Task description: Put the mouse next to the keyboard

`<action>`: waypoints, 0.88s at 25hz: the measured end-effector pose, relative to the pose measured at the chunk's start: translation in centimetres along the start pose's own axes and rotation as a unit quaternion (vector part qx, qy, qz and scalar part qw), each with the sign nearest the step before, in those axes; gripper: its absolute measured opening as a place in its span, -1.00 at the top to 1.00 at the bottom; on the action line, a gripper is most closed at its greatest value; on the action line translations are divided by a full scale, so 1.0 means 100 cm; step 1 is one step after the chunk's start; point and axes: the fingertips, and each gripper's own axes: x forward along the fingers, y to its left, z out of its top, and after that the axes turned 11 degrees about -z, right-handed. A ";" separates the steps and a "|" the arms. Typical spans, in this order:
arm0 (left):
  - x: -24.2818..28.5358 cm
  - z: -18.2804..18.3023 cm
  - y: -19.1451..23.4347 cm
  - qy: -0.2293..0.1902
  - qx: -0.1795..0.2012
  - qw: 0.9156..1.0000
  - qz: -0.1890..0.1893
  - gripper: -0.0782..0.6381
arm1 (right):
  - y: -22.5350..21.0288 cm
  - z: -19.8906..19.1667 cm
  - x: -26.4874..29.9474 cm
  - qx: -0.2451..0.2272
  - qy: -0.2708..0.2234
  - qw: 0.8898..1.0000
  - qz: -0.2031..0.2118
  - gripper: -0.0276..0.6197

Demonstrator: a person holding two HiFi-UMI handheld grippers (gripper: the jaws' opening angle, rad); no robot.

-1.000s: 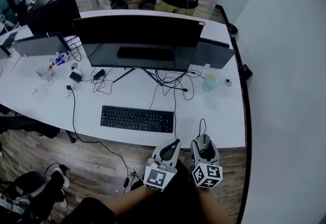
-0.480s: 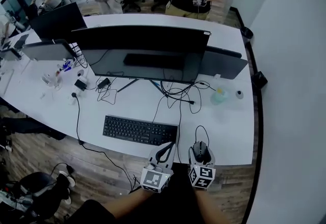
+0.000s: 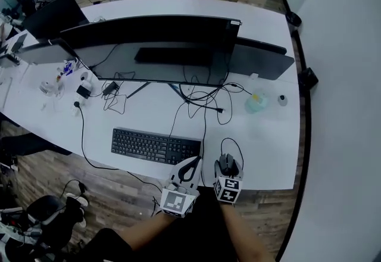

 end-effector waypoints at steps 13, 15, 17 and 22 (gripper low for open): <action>-0.012 -0.016 0.015 0.014 -0.006 1.000 0.006 0.76 | 0.010 -0.034 0.037 -0.041 0.039 0.998 -0.025 -0.07; -0.017 -0.017 0.017 0.015 -0.005 1.000 0.006 0.76 | 0.012 -0.038 0.039 -0.052 0.043 0.997 -0.028 -0.07; -0.021 -0.017 0.016 0.012 -0.004 1.000 0.004 0.76 | 0.014 -0.039 0.041 -0.061 0.046 0.997 -0.030 -0.07; -0.032 -0.018 0.017 0.010 0.001 1.000 0.000 0.76 | 0.016 -0.037 0.042 -0.062 0.051 0.997 -0.022 -0.07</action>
